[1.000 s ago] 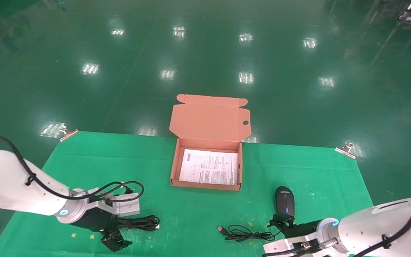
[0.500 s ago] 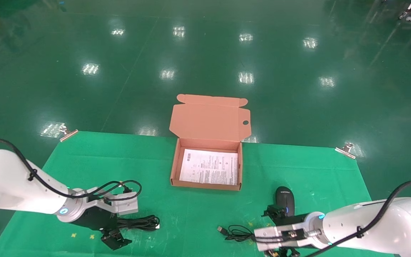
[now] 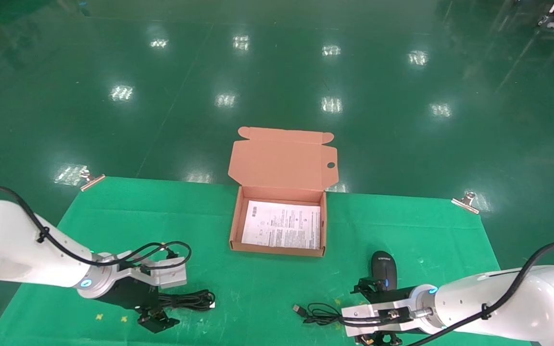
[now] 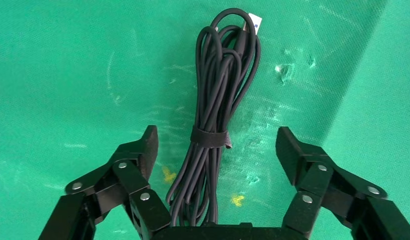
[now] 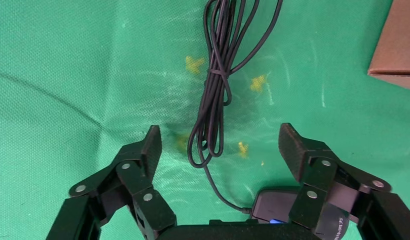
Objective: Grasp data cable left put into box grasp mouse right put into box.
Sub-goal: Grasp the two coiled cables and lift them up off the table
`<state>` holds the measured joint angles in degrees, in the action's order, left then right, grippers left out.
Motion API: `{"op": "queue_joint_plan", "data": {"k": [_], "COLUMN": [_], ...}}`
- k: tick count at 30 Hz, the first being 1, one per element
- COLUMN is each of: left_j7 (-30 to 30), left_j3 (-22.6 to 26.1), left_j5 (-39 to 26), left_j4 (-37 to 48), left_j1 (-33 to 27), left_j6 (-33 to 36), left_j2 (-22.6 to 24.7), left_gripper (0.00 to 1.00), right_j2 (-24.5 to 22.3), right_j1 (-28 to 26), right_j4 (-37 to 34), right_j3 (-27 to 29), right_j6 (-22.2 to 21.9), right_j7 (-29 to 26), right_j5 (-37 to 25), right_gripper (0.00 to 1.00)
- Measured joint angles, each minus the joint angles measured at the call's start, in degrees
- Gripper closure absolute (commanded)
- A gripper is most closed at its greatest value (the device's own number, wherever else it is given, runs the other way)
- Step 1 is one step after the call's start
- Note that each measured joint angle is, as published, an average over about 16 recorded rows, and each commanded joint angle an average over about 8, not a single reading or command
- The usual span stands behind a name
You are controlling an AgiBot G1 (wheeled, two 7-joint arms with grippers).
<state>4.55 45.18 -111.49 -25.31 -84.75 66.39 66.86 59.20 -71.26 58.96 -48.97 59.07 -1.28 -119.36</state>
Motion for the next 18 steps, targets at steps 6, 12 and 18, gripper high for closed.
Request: {"op": "queue_joint_plan", "data": {"k": [6, 12, 18], "left_j7": [0.1, 0.2, 0.2], "left_j3": [0.0, 0.0, 0.0], "left_j5": [0.0, -0.1, -0.1], "left_j4": [-0.3, -0.5, -0.6], "left_j1": [0.1, 0.1, 0.2], "left_j6": [0.1, 0.2, 0.2], "left_j2": [-0.1, -0.1, -0.2], "left_gripper": [1.0, 1.0, 1.0], "right_j2": [-0.2, -0.3, -0.3], "right_j1": [0.0, -0.1, -0.1], "right_j4": [0.3, 0.5, 0.6], "right_j3": [-0.1, -0.2, -0.3], "right_j6": [0.3, 0.5, 0.6], "right_j7": [0.1, 0.2, 0.2], "right_j5": [0.0, -0.1, -0.1], "right_gripper": [1.0, 1.0, 1.0]}}
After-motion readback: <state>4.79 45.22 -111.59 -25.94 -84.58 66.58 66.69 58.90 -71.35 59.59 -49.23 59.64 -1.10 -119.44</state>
